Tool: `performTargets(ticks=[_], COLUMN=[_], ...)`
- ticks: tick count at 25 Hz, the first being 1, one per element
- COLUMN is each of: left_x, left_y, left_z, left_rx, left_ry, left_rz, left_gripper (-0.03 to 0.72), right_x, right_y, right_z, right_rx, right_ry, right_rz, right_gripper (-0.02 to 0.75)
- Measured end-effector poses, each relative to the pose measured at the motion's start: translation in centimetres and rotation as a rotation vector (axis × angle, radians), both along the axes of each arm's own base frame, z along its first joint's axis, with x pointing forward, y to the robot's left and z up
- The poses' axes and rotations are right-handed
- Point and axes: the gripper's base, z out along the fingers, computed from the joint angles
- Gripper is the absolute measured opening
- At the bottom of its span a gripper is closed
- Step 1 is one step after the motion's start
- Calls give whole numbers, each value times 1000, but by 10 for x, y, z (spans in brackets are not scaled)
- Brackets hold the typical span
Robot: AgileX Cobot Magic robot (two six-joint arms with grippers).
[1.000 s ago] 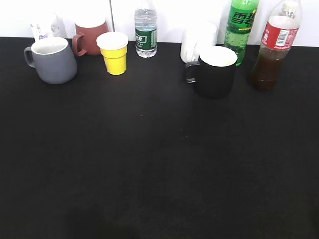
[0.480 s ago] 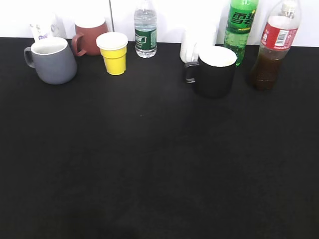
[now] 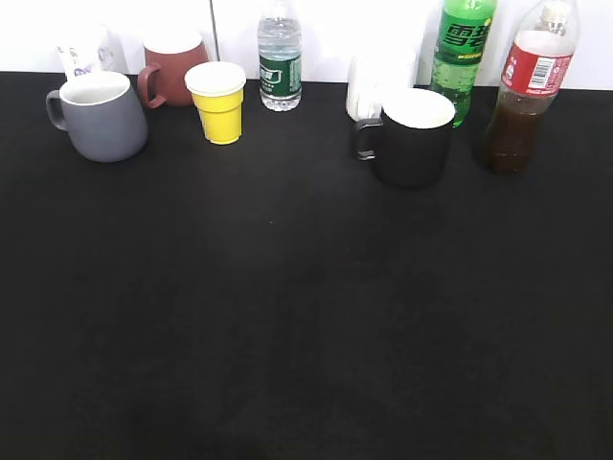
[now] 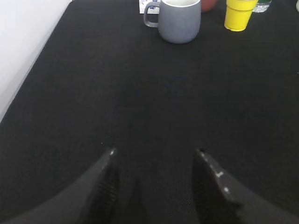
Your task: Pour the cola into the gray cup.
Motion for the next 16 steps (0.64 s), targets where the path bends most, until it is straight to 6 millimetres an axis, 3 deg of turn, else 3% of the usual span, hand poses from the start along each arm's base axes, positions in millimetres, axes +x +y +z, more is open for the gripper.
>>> performTargets(ticks=[16], left_x=[0], left_y=[0], left_z=[0], left_rx=[0], left_ry=[0], left_rz=[0], left_gripper=[388], right_x=[0], right_y=[0], right_z=[0], right_rx=[0], right_ry=[0], right_rz=[0], right_gripper=[592])
